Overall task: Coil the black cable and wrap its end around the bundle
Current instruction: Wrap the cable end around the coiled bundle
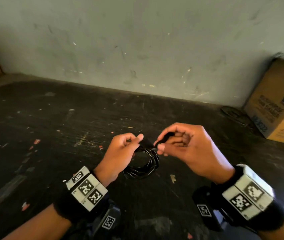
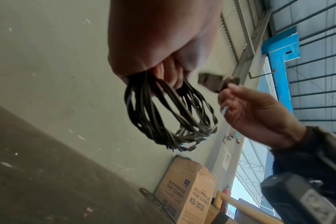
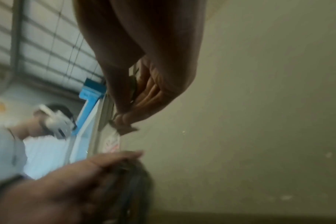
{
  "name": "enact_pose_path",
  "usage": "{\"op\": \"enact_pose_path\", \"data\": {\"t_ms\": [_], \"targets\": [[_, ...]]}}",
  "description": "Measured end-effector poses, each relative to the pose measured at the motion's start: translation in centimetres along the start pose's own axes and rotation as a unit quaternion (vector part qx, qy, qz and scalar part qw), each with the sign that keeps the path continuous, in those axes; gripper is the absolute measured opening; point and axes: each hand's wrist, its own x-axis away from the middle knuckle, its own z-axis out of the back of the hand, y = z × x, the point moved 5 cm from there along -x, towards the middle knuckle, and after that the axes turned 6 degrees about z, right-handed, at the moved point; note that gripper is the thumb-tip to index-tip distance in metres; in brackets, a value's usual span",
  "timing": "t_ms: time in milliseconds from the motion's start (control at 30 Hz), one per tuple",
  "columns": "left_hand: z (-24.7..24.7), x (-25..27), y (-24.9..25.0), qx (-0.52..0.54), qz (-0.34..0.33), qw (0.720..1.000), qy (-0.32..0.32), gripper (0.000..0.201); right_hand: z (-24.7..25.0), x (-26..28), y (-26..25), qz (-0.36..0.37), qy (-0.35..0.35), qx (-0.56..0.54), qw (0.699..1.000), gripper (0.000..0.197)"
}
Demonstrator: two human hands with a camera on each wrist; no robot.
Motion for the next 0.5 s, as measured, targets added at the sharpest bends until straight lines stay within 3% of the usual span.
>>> {"op": "enact_pose_path", "data": {"t_ms": [100, 200, 333, 433, 500], "targets": [[0.4, -0.2, 0.8, 0.025, -0.009, 1.000, 0.013, 0.032, -1.6, -0.4, -0.1, -0.042, -0.071, -0.026, 0.996, 0.016], [0.8, -0.6, 1.1, 0.028, -0.015, 0.999, 0.029, 0.036, -2.5, -1.3, 1.4, -0.058, -0.087, 0.078, 0.991, 0.012], [1.5, -0.7, 1.5, 0.030, -0.044, 0.997, 0.053, 0.024, -3.3, -2.3, 1.8, 0.099, -0.036, 0.298, 0.949, 0.009], [2.0, -0.8, 1.7, 0.020, -0.063, 0.995, 0.075, 0.014, -4.3, -2.5, 1.8, 0.190, -0.021, 0.366, 0.911, 0.009], [2.1, -0.9, 1.7, 0.011, -0.073, 0.994, 0.084, 0.019, -4.8, -2.6, 1.9, 0.218, -0.019, 0.394, 0.893, 0.009]]}}
